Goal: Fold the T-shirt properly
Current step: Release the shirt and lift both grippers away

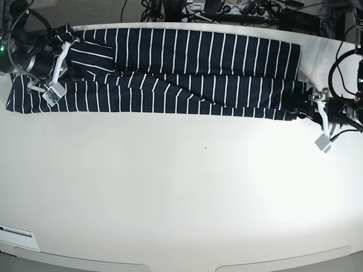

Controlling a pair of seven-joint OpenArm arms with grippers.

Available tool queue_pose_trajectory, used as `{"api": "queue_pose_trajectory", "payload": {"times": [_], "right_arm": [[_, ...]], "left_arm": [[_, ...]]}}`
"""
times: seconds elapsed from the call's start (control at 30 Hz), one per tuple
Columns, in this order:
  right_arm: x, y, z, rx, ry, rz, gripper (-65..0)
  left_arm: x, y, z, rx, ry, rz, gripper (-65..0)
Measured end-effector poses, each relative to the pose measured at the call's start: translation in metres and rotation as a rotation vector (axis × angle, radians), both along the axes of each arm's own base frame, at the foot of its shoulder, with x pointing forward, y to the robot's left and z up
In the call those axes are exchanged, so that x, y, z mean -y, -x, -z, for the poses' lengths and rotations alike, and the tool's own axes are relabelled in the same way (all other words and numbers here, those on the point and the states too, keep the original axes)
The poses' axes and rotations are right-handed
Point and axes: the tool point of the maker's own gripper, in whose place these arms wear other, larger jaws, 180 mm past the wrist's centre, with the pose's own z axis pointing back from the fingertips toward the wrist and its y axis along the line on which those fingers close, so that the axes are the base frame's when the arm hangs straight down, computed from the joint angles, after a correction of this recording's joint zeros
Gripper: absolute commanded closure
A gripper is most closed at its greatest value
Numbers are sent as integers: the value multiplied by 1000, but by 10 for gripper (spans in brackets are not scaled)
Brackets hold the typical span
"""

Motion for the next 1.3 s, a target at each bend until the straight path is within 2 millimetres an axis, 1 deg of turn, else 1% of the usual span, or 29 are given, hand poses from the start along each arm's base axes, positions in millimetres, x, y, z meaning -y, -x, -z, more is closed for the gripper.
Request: {"api": "queue_pose_trajectory", "payload": {"times": [0.1,0.13,0.17,0.23,0.37,0.47,0.53,0.57,0.63,0.7,0.8,0.9,0.93,1.0,1.03,1.07,1.13,1.2,1.27,1.3], "right_arm": [[13,8,27,-29,7,73,0],[19,7,33,-23,-3,107,0],[25,2,38,-11,-11,150,0],[36,-15,44,30,-55,256,0],[60,-47,48,74,-8,420,0],[71,-64,46,94,21,545,0],[88,-73,46,107,69,681,0],[101,-76,46,113,114,766,0],[127,-73,45,107,215,918,0],[140,-64,48,91,282,983,0],[140,-62,49,95,285,995,0],[134,-65,45,99,277,980,0],[132,-66,42,97,273,972,-45],[124,-76,28,132,259,933,-168],[118,-83,20,161,255,889,-214],[111,-89,10,193,232,854,-242],[100,-98,-8,252,224,791,-258],[102,-102,-19,294,259,774,-257],[102,-102,-27,319,285,758,-257],[101,-103,-30,329,287,754,-258]], "left_arm": [[0,-7,-6,22,-3,4,-377],[0,-10,-9,31,-3,4,-377],[0,-14,-12,44,0,2,-377],[0,-18,-16,58,-2,2,-377],[0,-20,-17,64,-1,2,-377],[0,-20,-18,66,0,1,-377],[0,-20,-18,65,0,1,-377],[0,-20,-18,65,0,1,-377],[0,-20,-18,65,0,1,-377],[0,-20,-17,65,-1,1,-377],[0,-20,-18,66,1,1,-377],[0,-18,-16,57,-3,7,-377],[1,-19,-17,59,1,6,-377],[1,-23,-20,77,13,-9,-377],[-1,-26,-24,94,21,-26,-377],[-5,-31,-31,118,30,-47,-377],[-14,-43,-47,173,65,-128,-377],[-21,-54,-63,227,107,-197,-377],[-21,-57,-66,249,146,-234,-377],[-19,-55,-62,244,170,-250,-377]]}}
